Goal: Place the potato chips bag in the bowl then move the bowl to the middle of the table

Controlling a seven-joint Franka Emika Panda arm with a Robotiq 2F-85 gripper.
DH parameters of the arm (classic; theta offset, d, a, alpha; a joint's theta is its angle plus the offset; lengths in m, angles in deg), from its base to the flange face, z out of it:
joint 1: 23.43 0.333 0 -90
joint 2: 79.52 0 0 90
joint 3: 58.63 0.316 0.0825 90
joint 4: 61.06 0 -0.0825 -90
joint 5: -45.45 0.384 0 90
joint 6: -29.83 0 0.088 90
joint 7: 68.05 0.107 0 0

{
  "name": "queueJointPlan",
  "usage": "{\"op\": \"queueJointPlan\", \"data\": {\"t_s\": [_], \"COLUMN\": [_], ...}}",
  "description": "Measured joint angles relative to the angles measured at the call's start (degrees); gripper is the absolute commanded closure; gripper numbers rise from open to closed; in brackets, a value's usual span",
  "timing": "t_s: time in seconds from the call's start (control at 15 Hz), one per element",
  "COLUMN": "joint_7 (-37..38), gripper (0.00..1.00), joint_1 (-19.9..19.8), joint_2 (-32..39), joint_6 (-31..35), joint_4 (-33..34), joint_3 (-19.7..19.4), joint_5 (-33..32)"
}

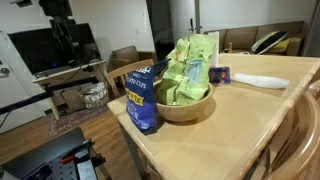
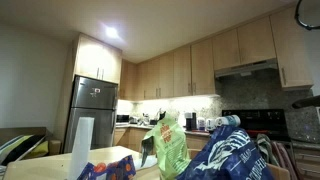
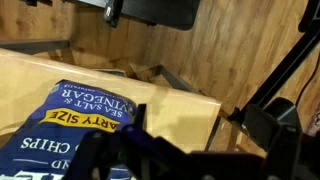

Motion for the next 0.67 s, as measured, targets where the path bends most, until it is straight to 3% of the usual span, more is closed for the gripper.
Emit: {"op": "queueJointPlan", "data": {"t_s": [0.33, 0.67], "joint_7": [0.00, 2.48], "gripper": [0.00, 0.00], "joint_1": [-0.42, -2.61], "joint_2": [0.02, 0.39], "joint_6": [0.91, 12.05], "joint_4": [0.00, -0.81], "joint_3": [0.12, 0.61], "joint_5": [-1.09, -2.52]}}
